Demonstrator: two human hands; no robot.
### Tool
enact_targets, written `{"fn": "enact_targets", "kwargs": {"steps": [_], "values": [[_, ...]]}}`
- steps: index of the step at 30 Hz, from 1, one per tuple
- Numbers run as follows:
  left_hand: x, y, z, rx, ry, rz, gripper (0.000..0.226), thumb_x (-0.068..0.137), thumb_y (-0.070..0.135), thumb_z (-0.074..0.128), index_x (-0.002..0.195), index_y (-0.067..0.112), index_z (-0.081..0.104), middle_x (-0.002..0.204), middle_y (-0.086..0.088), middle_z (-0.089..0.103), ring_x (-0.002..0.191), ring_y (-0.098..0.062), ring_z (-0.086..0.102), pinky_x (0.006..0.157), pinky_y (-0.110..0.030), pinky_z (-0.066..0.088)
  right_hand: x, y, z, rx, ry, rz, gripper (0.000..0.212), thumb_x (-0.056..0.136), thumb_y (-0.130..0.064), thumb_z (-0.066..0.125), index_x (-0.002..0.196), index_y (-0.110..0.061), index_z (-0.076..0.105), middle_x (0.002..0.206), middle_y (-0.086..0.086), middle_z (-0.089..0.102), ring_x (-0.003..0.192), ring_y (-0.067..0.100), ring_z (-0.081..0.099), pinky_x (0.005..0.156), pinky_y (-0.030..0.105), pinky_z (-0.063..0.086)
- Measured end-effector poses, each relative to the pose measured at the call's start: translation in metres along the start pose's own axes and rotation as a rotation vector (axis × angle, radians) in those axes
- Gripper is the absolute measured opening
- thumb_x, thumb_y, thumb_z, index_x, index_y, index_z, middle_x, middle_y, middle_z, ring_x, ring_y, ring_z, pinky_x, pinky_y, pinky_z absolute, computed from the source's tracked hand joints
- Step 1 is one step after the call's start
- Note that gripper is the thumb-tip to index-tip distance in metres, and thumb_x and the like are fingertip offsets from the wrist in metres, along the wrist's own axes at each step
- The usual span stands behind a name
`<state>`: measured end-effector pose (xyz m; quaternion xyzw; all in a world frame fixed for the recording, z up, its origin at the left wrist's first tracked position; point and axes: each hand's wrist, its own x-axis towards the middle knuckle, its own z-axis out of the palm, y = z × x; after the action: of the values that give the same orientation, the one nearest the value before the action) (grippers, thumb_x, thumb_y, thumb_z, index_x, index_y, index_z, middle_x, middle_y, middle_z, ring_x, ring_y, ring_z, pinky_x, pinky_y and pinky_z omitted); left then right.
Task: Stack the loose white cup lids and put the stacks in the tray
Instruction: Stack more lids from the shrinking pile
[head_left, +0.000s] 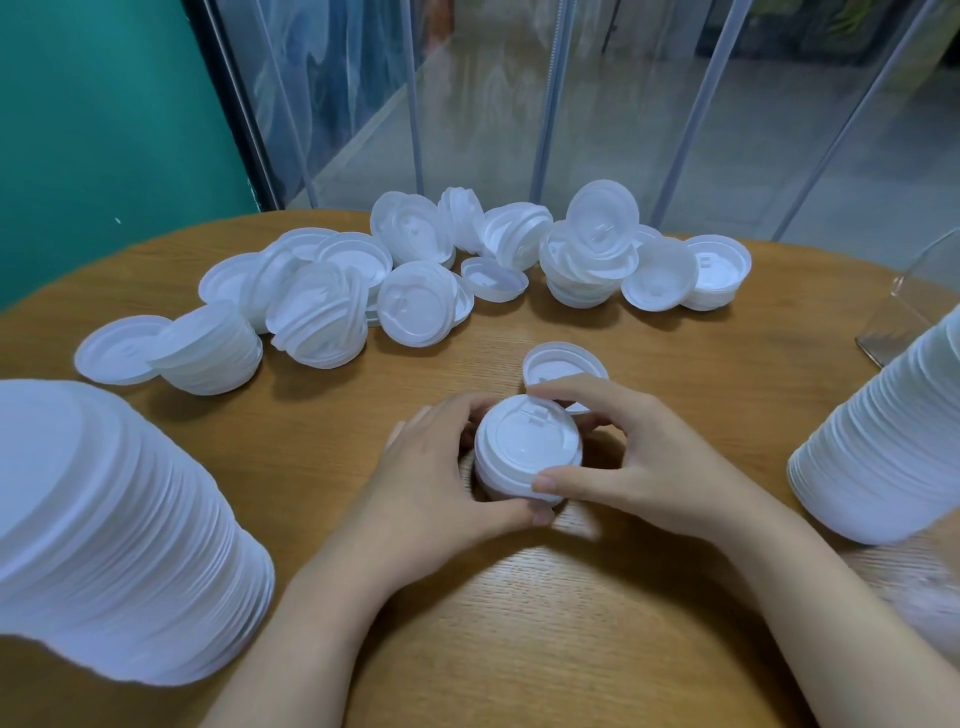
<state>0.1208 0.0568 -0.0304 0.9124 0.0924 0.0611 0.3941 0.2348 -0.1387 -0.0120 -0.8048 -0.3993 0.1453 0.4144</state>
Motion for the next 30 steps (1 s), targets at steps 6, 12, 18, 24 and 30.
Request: {"fn": "enact_targets", "kwargs": {"steps": [6, 12, 18, 24, 30], "values": [[-0.004, 0.002, -0.001, -0.006, 0.0, 0.009, 0.101, 0.056, 0.079, 0.079, 0.145, 0.057, 0.037, 0.132, 0.033, 0.051, 0.122, 0.012, 0.036, 0.106, -0.025, 0.036, 0.004, 0.011, -0.01, 0.031, 0.259, -0.072, 0.037, 0.088, -0.039, 0.069, 0.122, -0.025, 0.069, 0.116, -0.016, 0.067, 0.108, 0.007, 0.062, 0.086, 0.013, 0.047], [-0.004, 0.006, 0.0, -0.015, 0.008, 0.026, 0.099, 0.058, 0.071, 0.084, 0.146, 0.055, 0.04, 0.135, 0.037, 0.049, 0.124, 0.01, 0.036, 0.107, -0.023, 0.033, 0.016, 0.041, -0.012, -0.413, 0.254, -0.05, 0.057, 0.085, -0.053, 0.065, 0.131, -0.019, 0.067, 0.139, -0.003, 0.059, 0.136, 0.014, 0.046, 0.115, 0.037, 0.036], [-0.001, 0.004, 0.001, -0.014, 0.036, 0.09, 0.079, 0.065, 0.064, 0.087, 0.135, 0.049, 0.054, 0.129, 0.036, 0.058, 0.126, 0.013, 0.044, 0.114, -0.027, 0.03, 0.02, 0.044, -0.01, -0.372, 0.253, 0.011, 0.026, 0.092, -0.036, 0.071, 0.114, -0.022, 0.073, 0.13, -0.007, 0.065, 0.123, 0.013, 0.057, 0.107, 0.047, 0.045], [0.001, 0.003, 0.003, -0.012, 0.037, 0.097, 0.076, 0.065, 0.064, 0.087, 0.133, 0.053, 0.054, 0.129, 0.037, 0.058, 0.128, 0.007, 0.048, 0.114, -0.033, 0.034, 0.017, 0.029, -0.014, -0.102, 0.459, 0.018, 0.019, 0.103, -0.023, 0.061, 0.089, -0.012, 0.064, 0.07, 0.001, 0.063, 0.059, 0.01, 0.059, 0.061, 0.024, 0.046], [-0.002, 0.0, 0.002, -0.001, 0.043, 0.1, 0.075, 0.064, 0.068, 0.084, 0.13, 0.061, 0.05, 0.126, 0.039, 0.055, 0.124, 0.009, 0.045, 0.103, -0.016, 0.033, 0.019, 0.038, -0.018, -0.03, 0.554, 0.146, 0.009, 0.106, -0.028, 0.054, 0.112, -0.027, 0.06, 0.073, -0.001, 0.068, 0.059, 0.012, 0.061, 0.066, 0.037, 0.052]]}}
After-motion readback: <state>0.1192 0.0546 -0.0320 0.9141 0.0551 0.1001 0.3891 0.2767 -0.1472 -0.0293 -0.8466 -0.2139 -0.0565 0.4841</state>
